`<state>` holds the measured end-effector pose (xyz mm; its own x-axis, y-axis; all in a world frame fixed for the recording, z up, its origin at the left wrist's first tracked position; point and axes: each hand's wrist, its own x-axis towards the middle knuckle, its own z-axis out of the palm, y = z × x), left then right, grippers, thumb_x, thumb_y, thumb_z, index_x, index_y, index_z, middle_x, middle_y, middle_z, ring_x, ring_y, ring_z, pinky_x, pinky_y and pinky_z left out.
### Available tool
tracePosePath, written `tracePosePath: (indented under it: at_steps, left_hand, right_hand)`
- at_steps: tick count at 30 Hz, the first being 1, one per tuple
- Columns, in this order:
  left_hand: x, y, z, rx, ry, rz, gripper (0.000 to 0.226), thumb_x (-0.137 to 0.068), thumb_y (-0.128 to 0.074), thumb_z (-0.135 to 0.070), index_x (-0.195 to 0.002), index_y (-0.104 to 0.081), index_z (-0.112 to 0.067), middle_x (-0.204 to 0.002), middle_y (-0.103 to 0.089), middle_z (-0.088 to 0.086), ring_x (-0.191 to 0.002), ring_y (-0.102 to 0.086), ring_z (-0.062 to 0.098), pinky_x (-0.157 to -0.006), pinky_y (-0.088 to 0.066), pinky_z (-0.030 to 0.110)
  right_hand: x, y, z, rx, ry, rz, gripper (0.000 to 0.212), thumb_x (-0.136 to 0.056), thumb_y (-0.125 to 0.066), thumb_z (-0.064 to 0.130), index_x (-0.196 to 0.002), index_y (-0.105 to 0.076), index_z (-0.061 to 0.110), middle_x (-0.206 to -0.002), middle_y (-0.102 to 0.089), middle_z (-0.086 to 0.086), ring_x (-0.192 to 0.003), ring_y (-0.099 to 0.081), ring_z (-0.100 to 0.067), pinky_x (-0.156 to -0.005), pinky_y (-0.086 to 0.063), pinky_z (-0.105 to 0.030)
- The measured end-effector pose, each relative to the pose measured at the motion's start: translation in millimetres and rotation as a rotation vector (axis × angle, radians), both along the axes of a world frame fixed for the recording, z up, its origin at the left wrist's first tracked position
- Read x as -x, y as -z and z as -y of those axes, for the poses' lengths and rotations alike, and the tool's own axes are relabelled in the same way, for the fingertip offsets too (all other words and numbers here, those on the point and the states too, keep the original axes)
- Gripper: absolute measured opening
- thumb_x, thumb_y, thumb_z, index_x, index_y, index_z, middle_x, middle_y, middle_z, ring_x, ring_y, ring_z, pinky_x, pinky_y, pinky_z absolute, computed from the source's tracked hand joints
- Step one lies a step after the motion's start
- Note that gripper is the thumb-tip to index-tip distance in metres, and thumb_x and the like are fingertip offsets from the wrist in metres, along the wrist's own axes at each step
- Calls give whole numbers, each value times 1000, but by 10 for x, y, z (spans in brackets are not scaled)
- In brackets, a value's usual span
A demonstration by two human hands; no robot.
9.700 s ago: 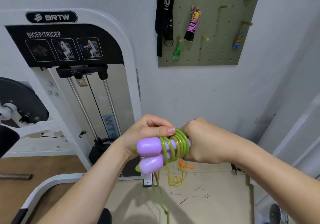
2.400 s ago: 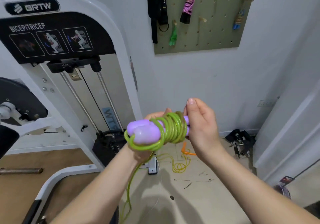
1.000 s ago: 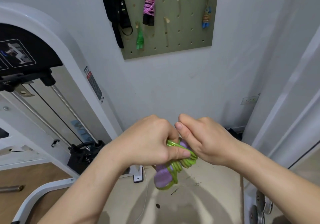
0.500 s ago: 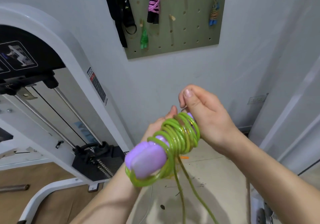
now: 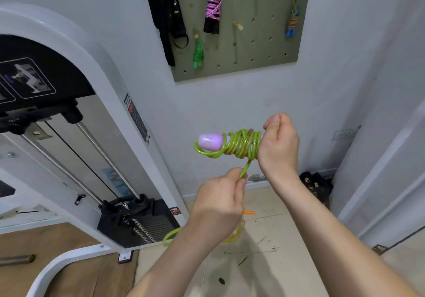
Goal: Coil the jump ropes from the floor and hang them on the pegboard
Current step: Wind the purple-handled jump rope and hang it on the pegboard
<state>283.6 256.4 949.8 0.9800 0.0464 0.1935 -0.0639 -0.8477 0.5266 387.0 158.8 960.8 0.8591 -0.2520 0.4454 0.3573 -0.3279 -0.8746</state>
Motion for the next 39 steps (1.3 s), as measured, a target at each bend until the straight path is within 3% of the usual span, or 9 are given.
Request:
tracePosePath:
  at_steps: [4, 8, 13, 17, 23, 29, 32, 35, 39]
  left_hand:
    - [18, -133, -250, -530, 35, -1, 25, -102, -27, -40, -105, -46, -25, -104, -62, 0, -97, -60, 30, -64, -32, 33]
    - [16, -354, -510, -720, 125, 51, 34, -100, -29, -48, -107, -53, -24, -107, -61, -1, -99, -60, 27, -65, -32, 31]
    - [-112, -520, -958, -491, 197, 187, 51, -77, -47, -73, -92, -70, -31, -83, -68, -5, -85, -63, 18, -65, -43, 29]
    - [-184, -489, -1154, -147, 194, 34, 46, -58, -53, -76, -83, -69, -40, -69, -67, -12, -70, -60, 7, -65, -48, 34]
    - [-199, -484, -1212, 401, 275, -215, 25, -51, -89, -33, -63, -73, -19, -61, -68, 4, -61, -57, 10, -65, -49, 30]
    - [-208, -290, -1176, 960, 428, -291, 55, -49, -77, -71, -61, -59, -21, -49, -50, -14, -42, -43, -3, -43, -33, 10]
    - [-164, -281, -1014, 1206, 335, -252, 48, -43, -86, -60, -56, -65, -20, -48, -55, -11, -39, -50, 0, -41, -39, 11]
    - [-117, -176, -861, 1557, 64, -165, 20, -80, -62, -25, -62, -66, -20, -51, -54, -4, -33, -45, 8, -37, -35, 10]
    - [-100, -21, -693, 1359, 49, 36, 19, -75, -45, -3, -64, -53, -17, -54, -39, -3, -42, -27, 8, -39, -24, 17]
  right_hand:
    - [-44, 154, -51, 346, 49, 31, 33, -100, -25, 30, -95, -50, 8, -71, -60, -19, -68, -55, -44, -56, -36, -44]
    - [0, 269, -114, 647, -11, 122, 29, -101, -30, 25, -96, -52, 5, -60, -59, -23, -56, -56, -46, -50, -28, -37]
    - [178, 217, -205, 782, -250, 325, 22, -95, -28, 32, -90, -41, 16, -42, -49, -13, -36, -47, -40, -40, -31, -30]
    - [240, 38, -250, 815, -430, 452, 13, -95, -31, 33, -89, -35, 22, -44, -47, -9, -40, -46, -41, -38, -35, -32]
    - [330, -102, -269, 482, -644, 311, 20, -98, -32, 39, -80, -37, 33, -52, -42, 8, -47, -39, -11, -49, -37, -31]
    - [438, -194, -412, -46, -678, 138, 29, -98, -38, 19, -70, -47, 19, -57, -42, 11, -54, -38, -2, -53, -33, -17]
    - [459, -127, -463, -254, -592, 31, 29, -96, -39, 24, -69, -48, 16, -57, -40, 7, -51, -35, -5, -50, -31, -19]
    - [459, -9, -550, -434, -448, -72, 27, -92, -40, 30, -69, -49, 19, -54, -38, 8, -49, -32, -10, -46, -27, -23]
    - [404, 145, -685, -574, -182, -173, 28, -88, -39, 33, -65, -54, 28, -59, -41, 1, -56, -37, -18, -54, -30, -29]
